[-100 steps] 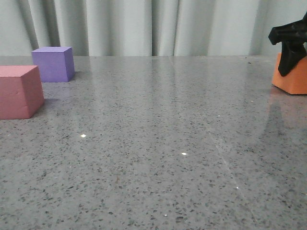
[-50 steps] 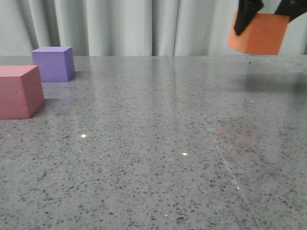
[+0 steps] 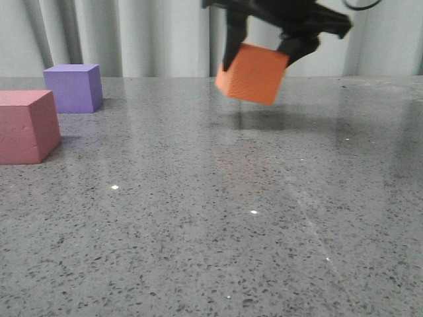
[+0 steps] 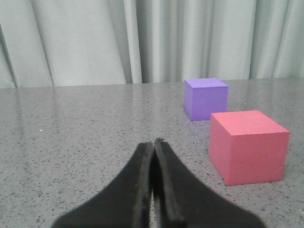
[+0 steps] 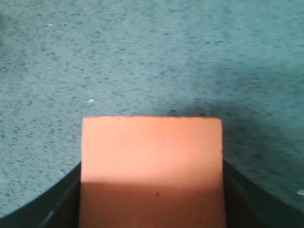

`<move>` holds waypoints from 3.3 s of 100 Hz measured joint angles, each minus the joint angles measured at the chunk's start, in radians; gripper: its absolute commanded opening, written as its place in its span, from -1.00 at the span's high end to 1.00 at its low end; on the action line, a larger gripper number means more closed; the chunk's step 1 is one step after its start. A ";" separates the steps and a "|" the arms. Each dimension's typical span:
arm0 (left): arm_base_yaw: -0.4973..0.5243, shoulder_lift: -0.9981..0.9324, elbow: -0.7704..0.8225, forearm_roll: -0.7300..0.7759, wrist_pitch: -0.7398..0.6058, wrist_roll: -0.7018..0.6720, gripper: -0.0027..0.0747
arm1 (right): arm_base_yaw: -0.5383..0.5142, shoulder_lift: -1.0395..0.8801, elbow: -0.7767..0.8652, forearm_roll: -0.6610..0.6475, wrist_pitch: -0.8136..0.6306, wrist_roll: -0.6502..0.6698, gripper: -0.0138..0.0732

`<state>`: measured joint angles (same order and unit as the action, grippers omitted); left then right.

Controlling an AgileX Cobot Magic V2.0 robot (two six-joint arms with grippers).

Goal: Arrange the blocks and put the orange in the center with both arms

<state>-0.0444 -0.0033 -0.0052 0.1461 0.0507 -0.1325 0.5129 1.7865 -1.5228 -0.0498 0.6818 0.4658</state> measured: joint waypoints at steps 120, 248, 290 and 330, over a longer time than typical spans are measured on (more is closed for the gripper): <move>0.000 0.000 0.000 0.000 0.000 0.000 0.96 | 0.146 0.146 -0.124 -0.282 0.040 0.372 -0.82; 0.000 0.000 0.000 0.000 0.000 0.000 0.96 | -0.308 -0.869 0.485 -0.291 0.180 -0.139 -0.75; 0.000 0.000 0.000 0.000 0.000 0.000 0.96 | -0.312 -1.199 0.715 -0.291 0.302 -0.141 0.83; 0.000 0.000 0.000 0.000 0.000 0.000 0.96 | -0.312 -1.230 0.715 -0.291 0.371 -0.143 0.84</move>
<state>-0.0444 -0.0033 -0.0052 0.1461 0.0507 -0.1325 0.2012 0.5564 -0.8081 -0.3409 1.0530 0.3226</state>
